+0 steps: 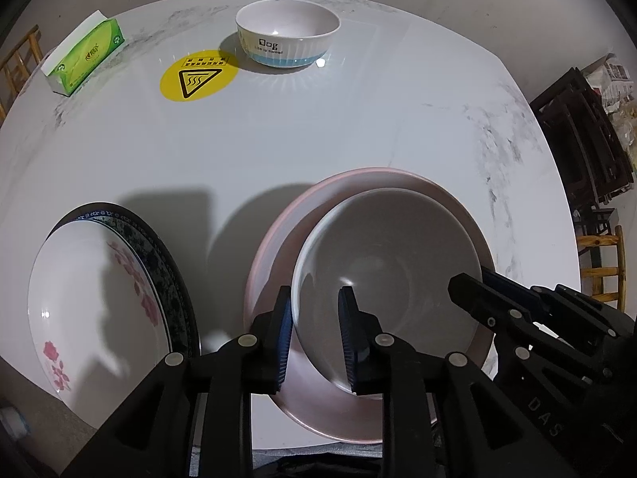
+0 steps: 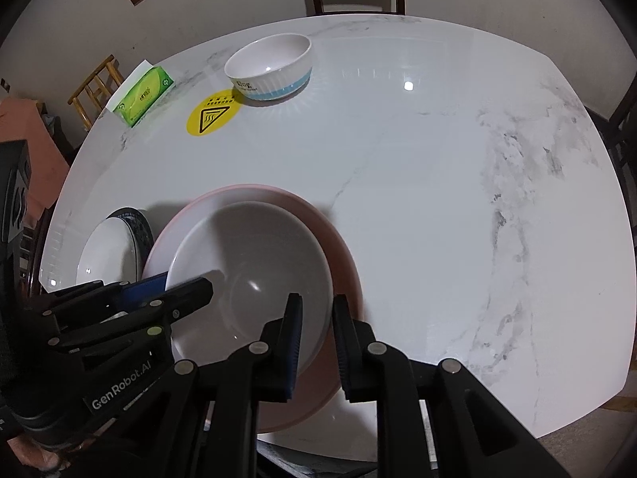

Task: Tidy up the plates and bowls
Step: 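Open the left tool to release the white bowl inside the pink bowl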

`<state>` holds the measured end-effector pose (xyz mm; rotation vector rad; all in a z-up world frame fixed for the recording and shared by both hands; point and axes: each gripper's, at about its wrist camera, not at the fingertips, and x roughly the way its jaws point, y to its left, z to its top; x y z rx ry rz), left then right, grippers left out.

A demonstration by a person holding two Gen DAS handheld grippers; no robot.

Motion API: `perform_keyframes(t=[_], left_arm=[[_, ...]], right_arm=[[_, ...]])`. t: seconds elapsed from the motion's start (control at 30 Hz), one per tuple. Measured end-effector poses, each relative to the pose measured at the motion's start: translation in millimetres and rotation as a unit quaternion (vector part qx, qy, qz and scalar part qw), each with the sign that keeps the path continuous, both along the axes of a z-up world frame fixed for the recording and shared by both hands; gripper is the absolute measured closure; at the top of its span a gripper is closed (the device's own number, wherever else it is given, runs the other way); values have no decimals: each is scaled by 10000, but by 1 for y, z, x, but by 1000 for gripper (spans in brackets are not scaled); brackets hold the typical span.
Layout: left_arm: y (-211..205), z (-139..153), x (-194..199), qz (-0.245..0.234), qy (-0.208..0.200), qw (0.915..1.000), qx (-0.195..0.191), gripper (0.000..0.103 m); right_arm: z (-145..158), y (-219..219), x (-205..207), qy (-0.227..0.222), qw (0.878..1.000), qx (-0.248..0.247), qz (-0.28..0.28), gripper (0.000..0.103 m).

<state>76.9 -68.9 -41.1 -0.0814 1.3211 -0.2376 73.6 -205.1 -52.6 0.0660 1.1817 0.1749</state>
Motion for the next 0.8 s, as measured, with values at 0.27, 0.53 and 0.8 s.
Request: perform_keyframes(t=[0.27,0.53,0.8], left_arm=[[0,4,0,-26,-88,9999,-56,80],[1,15,-2,-51,-298,9995,-68,77],[6,20,-1,-13,-385,9992,-104,76]], right_arm=[[0,0,-1,2,10000,-31,8,85],[1,1,-3,-26,10000,-64,35,81],[7,5,-5,-154,9997,-196,76,80]])
